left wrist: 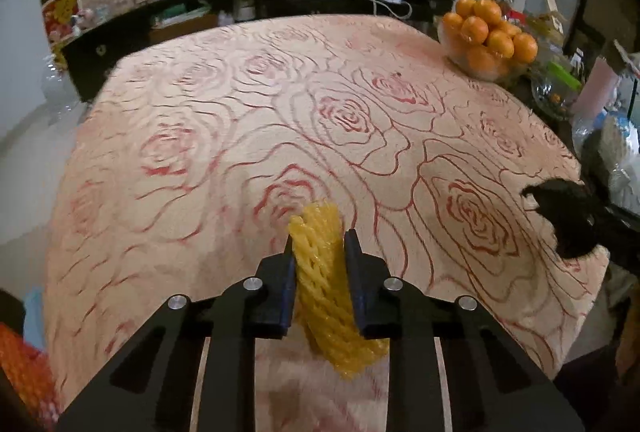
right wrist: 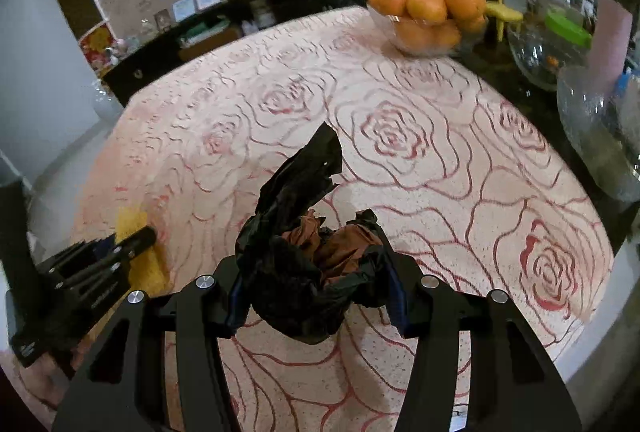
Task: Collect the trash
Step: 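Grasp the yellow foam net with the left gripper while the right holds the black bag, then carry the yellow foam net over the basket and open the left gripper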
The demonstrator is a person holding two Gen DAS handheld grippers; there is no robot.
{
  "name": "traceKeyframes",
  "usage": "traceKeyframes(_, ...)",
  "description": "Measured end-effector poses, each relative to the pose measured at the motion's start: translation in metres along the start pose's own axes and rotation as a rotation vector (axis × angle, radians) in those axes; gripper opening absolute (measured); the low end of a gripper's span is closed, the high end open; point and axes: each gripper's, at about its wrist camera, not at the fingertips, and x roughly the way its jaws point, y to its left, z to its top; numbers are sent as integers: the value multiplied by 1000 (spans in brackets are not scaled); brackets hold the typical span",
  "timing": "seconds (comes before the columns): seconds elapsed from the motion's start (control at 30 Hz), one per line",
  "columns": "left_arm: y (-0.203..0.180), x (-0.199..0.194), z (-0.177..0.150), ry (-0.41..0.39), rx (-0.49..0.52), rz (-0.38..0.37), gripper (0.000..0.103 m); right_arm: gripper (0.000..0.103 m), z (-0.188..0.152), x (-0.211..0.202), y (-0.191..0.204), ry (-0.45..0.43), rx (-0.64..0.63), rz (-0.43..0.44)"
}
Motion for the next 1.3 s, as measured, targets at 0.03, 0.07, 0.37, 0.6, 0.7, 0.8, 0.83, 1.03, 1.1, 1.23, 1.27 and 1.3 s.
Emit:
traceKeyframes(0.03, 4, -15, -4, -16, -9, 18, 22, 52, 1, -3, 2, -17, -11, 5)
traceKeyframes(0.07, 8, -26, -6, -26, -15, 32, 22, 52, 2, -4, 4, -26, -17, 11)
traceKeyframes(0.37, 55, -139, -36, -156, -109, 243, 22, 52, -4, -20, 30, -92, -118, 76)
traceKeyframes(0.6, 82, -190, -64, -193, -166, 332, 22, 52, -14, -42, 53, -114, -161, 130)
traceKeyframes(0.7, 95, -207, -75, -212, -197, 349, 22, 52, -20, -51, 65, -109, -170, 164)
traceKeyframes(0.8, 105, -220, -84, -227, -215, 367, 22, 52, -26, -60, 80, -113, -194, 189)
traceKeyframes(0.83, 110, -226, -87, -233, -224, 374, 22, 52, -29, -64, 87, -117, -206, 198)
traceKeyframes(1.03, 137, -248, -101, -248, -253, 430, 22, 52, -36, -76, 125, -116, -264, 255)
traceKeyframes(1.1, 149, -254, -104, -249, -267, 456, 22, 52, -37, -79, 139, -115, -284, 274)
traceKeyframes(1.23, 175, -261, -111, -248, -307, 499, 22, 52, -38, -85, 165, -117, -320, 311)
traceKeyframes(1.27, 180, -262, -112, -247, -314, 504, 22, 52, -38, -86, 172, -117, -330, 320)
traceKeyframes(1.3, 186, -262, -114, -246, -321, 512, 22, 52, -38, -86, 180, -116, -339, 329)
